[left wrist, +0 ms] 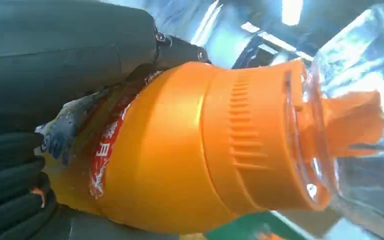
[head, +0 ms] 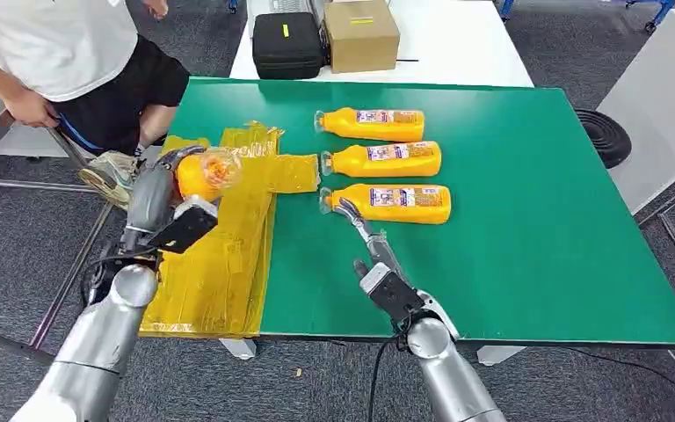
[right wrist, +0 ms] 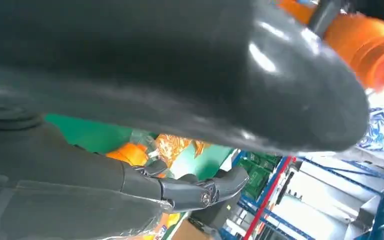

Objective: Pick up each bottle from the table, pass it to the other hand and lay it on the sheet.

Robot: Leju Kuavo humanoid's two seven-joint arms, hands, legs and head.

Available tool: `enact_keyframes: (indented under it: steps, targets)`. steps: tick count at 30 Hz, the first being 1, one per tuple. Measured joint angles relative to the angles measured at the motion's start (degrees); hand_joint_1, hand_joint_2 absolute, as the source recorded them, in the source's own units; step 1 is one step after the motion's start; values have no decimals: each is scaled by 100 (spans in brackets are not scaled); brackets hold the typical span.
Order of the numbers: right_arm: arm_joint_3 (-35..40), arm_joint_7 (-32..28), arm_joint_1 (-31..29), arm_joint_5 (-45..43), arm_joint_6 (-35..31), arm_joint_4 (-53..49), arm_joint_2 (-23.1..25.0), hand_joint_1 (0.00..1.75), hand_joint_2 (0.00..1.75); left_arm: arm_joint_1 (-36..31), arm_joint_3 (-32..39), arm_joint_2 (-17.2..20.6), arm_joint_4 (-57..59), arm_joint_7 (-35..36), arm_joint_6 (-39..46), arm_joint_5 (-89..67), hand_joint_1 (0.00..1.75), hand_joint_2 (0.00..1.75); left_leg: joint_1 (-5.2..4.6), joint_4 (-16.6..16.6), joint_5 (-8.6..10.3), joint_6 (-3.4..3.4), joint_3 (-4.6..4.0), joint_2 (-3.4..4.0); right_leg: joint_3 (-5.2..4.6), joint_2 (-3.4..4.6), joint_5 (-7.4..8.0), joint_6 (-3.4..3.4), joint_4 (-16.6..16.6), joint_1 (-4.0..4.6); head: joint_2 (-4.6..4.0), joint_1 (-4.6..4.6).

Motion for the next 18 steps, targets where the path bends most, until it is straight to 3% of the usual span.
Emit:
enact_keyframes:
  steps: [9,18]
  targets:
    - [-142,0,72,-2,151,2,13,0,0,-515,-850,328,645,291,46,-1062,175,175,-2,0,0,0,-1,5,-4,2,0,1,0,1,0,-2]
    - [-166,-177,77,-188,221,120,-30,0,0,-1166,-1941,566,2075,236,-1066,-1739,175,175,0,0,0,-1,-1,7,-3,3,0,0,1,2,0,0]
